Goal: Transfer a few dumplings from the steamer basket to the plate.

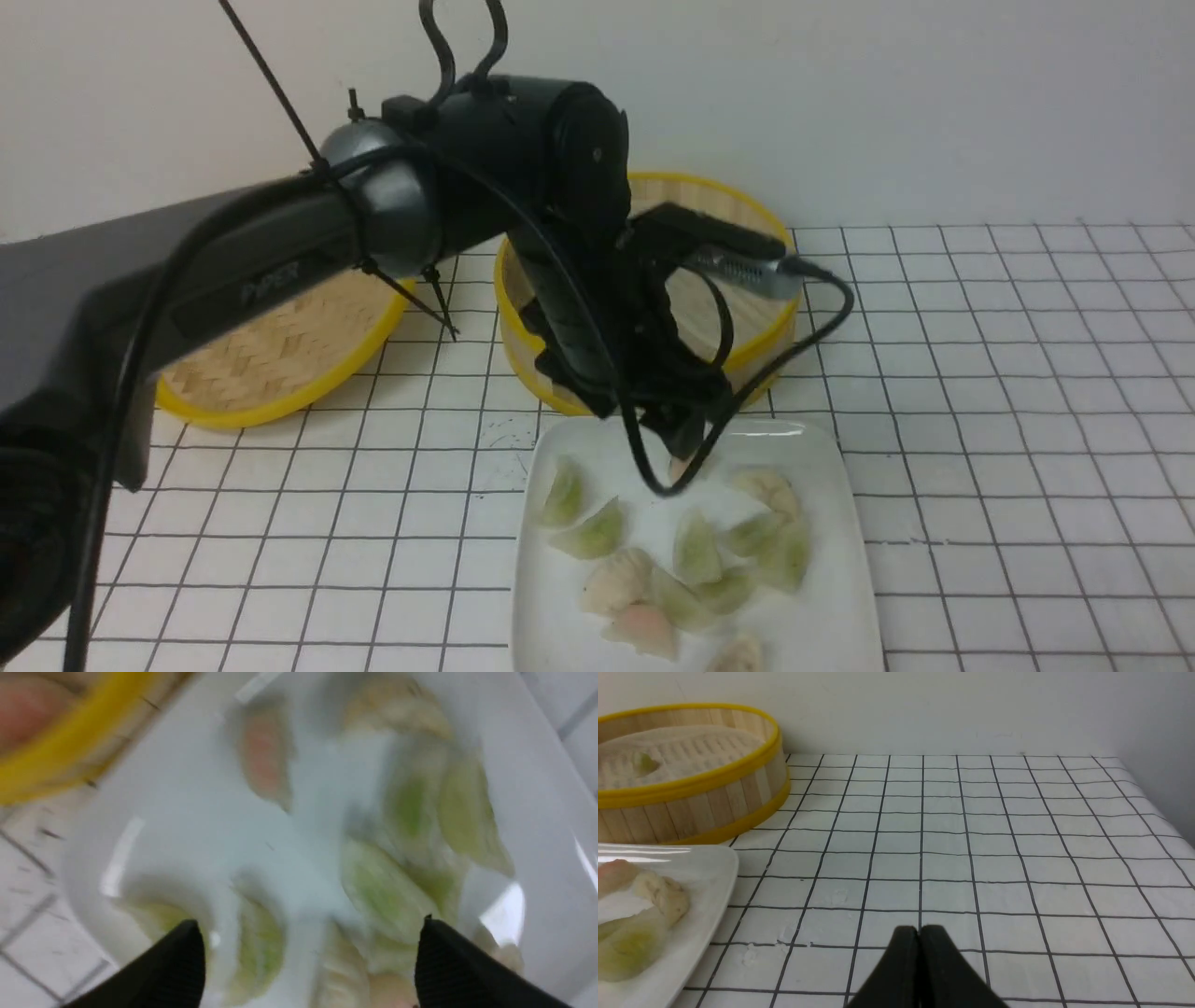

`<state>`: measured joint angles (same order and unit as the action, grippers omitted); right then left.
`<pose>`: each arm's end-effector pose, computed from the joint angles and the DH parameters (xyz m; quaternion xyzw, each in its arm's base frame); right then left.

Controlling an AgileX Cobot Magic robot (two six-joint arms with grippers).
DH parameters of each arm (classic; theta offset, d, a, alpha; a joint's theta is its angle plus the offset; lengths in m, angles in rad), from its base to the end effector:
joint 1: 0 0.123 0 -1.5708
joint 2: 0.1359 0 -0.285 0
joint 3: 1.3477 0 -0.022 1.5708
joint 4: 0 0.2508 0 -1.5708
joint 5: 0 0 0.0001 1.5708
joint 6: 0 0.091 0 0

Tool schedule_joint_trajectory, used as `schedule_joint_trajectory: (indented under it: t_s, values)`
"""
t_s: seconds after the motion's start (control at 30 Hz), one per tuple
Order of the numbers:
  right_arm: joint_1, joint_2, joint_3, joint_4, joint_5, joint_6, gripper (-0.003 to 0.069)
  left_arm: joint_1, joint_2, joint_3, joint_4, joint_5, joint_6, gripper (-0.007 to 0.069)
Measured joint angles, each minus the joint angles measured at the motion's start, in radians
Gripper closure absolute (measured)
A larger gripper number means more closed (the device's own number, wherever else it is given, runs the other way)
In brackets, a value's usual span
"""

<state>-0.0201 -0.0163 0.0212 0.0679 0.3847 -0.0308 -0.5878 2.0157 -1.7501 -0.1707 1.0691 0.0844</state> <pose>0.0520 0.0013 0.1724 0.0135 0.8052 0.0138 0.5927 0.3554 -0.2531 0.2532 0.2975 0.9377 -0.1178 0.1353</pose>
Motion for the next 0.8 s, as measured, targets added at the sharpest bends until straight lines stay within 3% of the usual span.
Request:
schedule_joint_trajectory:
  t_s: [0.07,0.17,0.47,0.8]
  values:
    - [0.0,0.0,0.0,0.0,0.0,0.0,0.0673,0.035,0.035,-0.108,0.091,-0.042,-0.119,0.0099]
    - [0.0,0.0,0.0,0.0,0.0,0.0,0.0673,0.094,0.115,-0.258,0.14,-0.062,-0.173,0.0143]
    - [0.0,0.0,0.0,0.0,0.0,0.0,0.0673,0.162,0.496,-0.694,0.182,-0.079,-0.127,0.0165]
    - [0.0,0.0,0.0,0.0,0.0,0.0,0.0673,0.168,0.616,-0.756,0.214,-0.133,-0.084,0.0167]
